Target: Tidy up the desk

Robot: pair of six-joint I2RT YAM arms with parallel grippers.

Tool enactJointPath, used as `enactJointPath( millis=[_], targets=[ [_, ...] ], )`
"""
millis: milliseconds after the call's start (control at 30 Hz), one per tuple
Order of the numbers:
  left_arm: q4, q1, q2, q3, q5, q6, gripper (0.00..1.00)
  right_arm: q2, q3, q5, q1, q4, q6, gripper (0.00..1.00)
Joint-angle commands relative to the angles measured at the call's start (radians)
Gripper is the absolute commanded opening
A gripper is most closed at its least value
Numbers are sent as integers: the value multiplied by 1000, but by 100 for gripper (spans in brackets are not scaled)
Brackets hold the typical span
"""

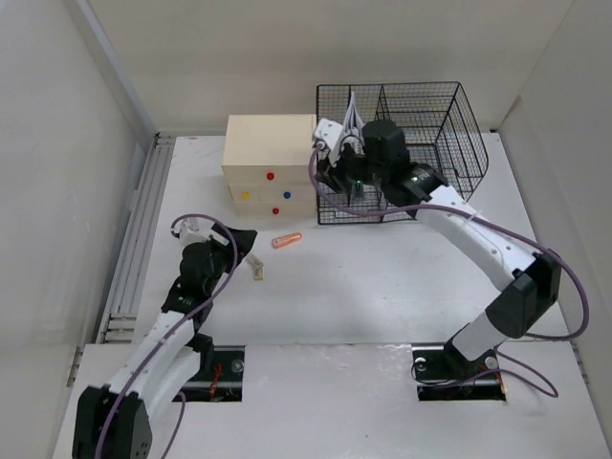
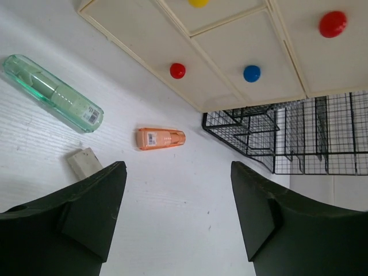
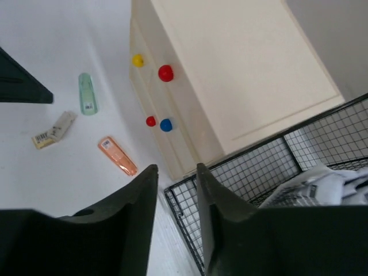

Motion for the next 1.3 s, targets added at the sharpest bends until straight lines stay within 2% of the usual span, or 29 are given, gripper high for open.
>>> enactJointPath(
  millis=[0,100,200,367,533,567,667,767,833,967,1267],
  targets=[
    [242,-4,115,48,23,20,71,-89,-26,-193,-60,47,63,36],
    [328,-4,213,67,8,20,71,-119,-78,-274,-129,86,105,35],
    [401,-4,291,76,-6,11,67,-128,-89,-334,-172,98,123,32],
    [463,37,399,108,16,11,58,-117,-89,-405,-181,98,135,28],
    [567,37,546,145,133,31,46,-99,-89,-414,-190,98,135,23],
    [587,25,566,145,152,31,37,-99,-89,-414,-190,98,135,23],
    [702,2,638,169,200,17,37,-88,-98,-423,-190,98,135,23],
    [763,-9,704,215,211,-13,44,-88,-98,-423,-190,98,145,23],
    [764,-27,739,244,189,-22,48,-88,-98,-423,-190,98,145,23],
    [724,-38,819,329,151,-23,48,-88,-107,-423,-190,108,154,23],
    [734,-56,929,386,140,-23,48,-68,-107,-423,-190,108,154,23]
  ],
)
